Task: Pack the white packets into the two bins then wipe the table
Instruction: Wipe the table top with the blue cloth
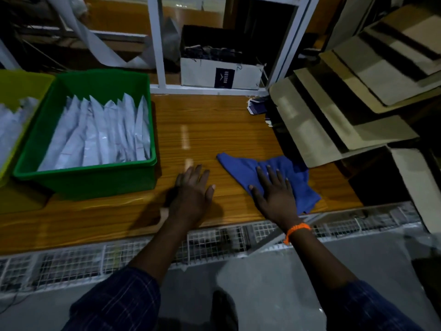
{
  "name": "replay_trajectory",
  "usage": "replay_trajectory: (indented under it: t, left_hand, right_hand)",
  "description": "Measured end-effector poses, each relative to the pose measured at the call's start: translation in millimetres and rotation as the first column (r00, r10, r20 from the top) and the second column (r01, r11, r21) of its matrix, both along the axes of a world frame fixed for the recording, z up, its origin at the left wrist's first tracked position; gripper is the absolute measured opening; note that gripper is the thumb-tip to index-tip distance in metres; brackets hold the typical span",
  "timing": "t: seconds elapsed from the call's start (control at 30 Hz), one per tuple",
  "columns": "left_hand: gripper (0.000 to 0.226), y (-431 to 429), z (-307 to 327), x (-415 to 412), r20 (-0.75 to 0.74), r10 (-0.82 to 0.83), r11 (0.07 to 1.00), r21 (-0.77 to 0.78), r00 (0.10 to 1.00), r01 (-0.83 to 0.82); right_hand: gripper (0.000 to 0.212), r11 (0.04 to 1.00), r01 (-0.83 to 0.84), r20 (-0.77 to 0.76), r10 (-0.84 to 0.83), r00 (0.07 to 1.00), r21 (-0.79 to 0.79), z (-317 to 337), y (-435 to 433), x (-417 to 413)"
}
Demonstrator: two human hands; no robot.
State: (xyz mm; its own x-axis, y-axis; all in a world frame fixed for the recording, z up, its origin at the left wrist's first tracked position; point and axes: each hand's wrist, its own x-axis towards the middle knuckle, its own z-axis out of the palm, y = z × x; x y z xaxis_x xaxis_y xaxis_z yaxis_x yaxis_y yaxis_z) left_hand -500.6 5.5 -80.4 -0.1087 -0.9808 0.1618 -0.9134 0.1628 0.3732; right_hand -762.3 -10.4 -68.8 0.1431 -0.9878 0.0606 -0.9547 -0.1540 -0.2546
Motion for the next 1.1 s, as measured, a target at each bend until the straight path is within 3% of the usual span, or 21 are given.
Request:
replay_trajectory:
  t: [0.2, 0.33, 0.4, 0.47, 0.57, 0.63, 0.7, 0.83, 0.9, 1.0, 1.1]
  left_hand:
    - [0.064, 57.1, 3.1, 8.2, 0.225, -0.1, 0.995, 0.021, 0.969, 0.098]
    - [0.062, 74.0, -2.5, 23.5, 0.256, -0.173, 0.984, -0.004, 0.951, 0.18]
    - [0.061, 78.1, -0.5, 32.2, 0.238, -0.213, 0.977, 0.029, 0.948, 0.212]
    - [0.06, 86.9, 1.2, 39.1, 0.269, -0.21, 0.977, 0.024, 0.94, 0.212]
    - [0.057, 104.8, 0.1, 45.9, 0.342, -0.155, 0.986, 0.0, 0.927, 0.165]
    - [0.055, 119.7, -0.7, 47.8, 0.343, -0.093, 0.994, -0.02, 0.935, 0.107]
    - [0.055, 130.8, -0.4, 45.9, 0.311, -0.071, 0.997, 0.0, 0.948, 0.074]
    - [0.055, 142.6, 3.6, 40.7, 0.211, -0.05, 0.998, 0.033, 0.976, 0.044]
    - [0.06, 143.9, 5.7, 42.0, 0.075, -0.058, 0.998, 0.023, 0.995, 0.057]
    - [0.065, 153.2, 7.9, 54.6, -0.244, 0.007, 0.999, -0.045, 0.97, -0.019]
    - [0.056, 169.7, 9.5, 81.5, -0.367, 0.153, 0.981, -0.06, 0.917, -0.187]
  right_hand:
    - [0.068, 0.974, 0.186, 0.022, -0.185, 0.983, -0.132, -6.9, 70.7, -0.3]
    - [0.064, 0.998, 0.026, 0.003, -0.026, 1.0, -0.059, -4.9, 76.3, -16.2]
    - [0.068, 0.982, -0.187, -0.077, 0.189, 0.979, 0.028, -3.0, 72.2, -43.0]
    - [0.075, 0.931, -0.356, -0.229, 0.365, 0.902, 0.084, 2.2, 64.3, -71.3]
    - [0.079, 0.953, -0.285, -0.461, 0.298, 0.836, 0.098, 10.4, 52.8, -91.9]
    - [0.077, 0.98, -0.181, -0.472, 0.201, 0.858, 0.088, 13.2, 50.5, -93.3]
    - [0.077, 0.98, -0.158, -0.443, 0.195, 0.875, 0.117, 11.8, 48.3, -91.2]
    - [0.072, 0.934, -0.334, -0.395, 0.357, 0.846, 0.127, 8.9, 47.4, -52.2]
    - [0.068, 0.891, -0.445, -0.38, 0.442, 0.813, 0.083, 7.5, 46.2, -11.1]
    - [0.065, 0.814, -0.578, -0.346, 0.56, 0.753, 0.059, 1.5, 54.7, 63.8]
    - [0.065, 0.753, -0.658, -0.323, 0.63, 0.707, 0.028, -6.3, 67.0, 139.2]
